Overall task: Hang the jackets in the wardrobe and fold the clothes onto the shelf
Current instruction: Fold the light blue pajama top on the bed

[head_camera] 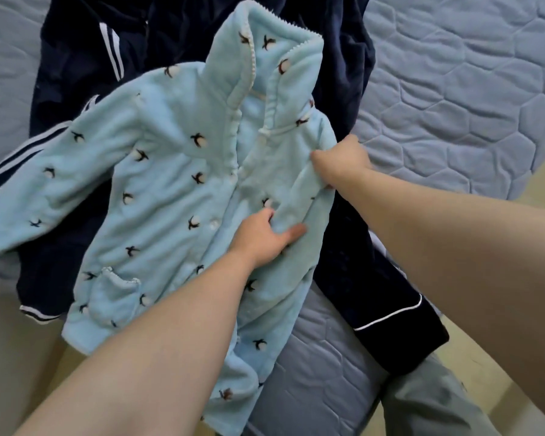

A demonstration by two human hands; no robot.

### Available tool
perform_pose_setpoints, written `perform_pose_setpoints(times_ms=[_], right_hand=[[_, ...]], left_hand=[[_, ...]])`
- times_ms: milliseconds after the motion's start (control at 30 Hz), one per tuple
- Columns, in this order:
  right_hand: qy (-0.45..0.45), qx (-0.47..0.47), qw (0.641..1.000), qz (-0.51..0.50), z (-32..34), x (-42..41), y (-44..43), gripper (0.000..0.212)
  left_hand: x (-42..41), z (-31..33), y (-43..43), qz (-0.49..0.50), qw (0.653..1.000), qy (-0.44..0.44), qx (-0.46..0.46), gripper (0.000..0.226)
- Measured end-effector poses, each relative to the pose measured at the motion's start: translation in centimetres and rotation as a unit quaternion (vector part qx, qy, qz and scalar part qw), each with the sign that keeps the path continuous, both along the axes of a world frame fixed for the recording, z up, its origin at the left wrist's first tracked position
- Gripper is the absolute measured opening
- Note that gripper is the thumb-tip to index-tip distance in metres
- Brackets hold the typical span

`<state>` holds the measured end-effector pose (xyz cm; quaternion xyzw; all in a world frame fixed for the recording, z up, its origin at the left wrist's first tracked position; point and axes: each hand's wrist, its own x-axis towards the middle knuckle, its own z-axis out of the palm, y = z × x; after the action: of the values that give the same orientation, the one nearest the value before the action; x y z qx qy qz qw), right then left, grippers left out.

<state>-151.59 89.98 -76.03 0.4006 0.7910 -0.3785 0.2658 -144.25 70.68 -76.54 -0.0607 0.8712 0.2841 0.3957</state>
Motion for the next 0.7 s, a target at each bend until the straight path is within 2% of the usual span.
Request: perform_pose_setpoints(times_ms=[67,133,200,267,333,433,567,633,700], right_hand=[[0.004,-0.046,0.998,-0.052,0.2,-0.3,-0.4,0.019],[0.028,-0.069,0.988,-0.134,0.7,-0.5,-1.0,0.015],[0.068,-0.092,0.973,-0.202,1.0,-0.1,-1.9,0.018],[0.106,-0.12,0.961,-0.226,0.9,0.9,-3.0,0.023],[0.148,-0.079,0.974,-0.154,0.9,2.3,-3.9,0.037],[0.234,0.038,0.971,0.041,1.2,4.9,-5.5,0.055],[0.236,0.128,0.918,0.293,1.5,8.1,-7.9,0.05],[0.203,0.163,0.882,0.393,1.2,9.2,-8.7,0.055],[0.162,0.193,0.847,0.468,0.9,9.4,-8.7,0.069]], left_hand=[[1.8,-0.6,-2.4,-0.045,0.998,-0.017,-0.03,0.049],[2.3,-1.2,-4.6,-0.072,0.994,0.009,-0.083,0.029],[1.9,-1.4,-6.5,-0.02,0.991,0.037,-0.131,0.024],[1.3,-0.9,-8.0,0.09,0.986,0.05,-0.132,0.024],[1.0,-0.3,-8.9,0.153,0.979,0.051,-0.124,0.03],[2.1,0.2,-10.0,0.139,0.982,0.028,-0.124,0.039],[5.8,1.0,-11.3,0.065,0.986,-0.015,-0.151,0.08],[8.1,1.2,-12.1,0.047,0.986,-0.041,-0.157,0.088],[10.2,1.5,-12.7,0.039,0.983,-0.072,-0.164,0.093]])
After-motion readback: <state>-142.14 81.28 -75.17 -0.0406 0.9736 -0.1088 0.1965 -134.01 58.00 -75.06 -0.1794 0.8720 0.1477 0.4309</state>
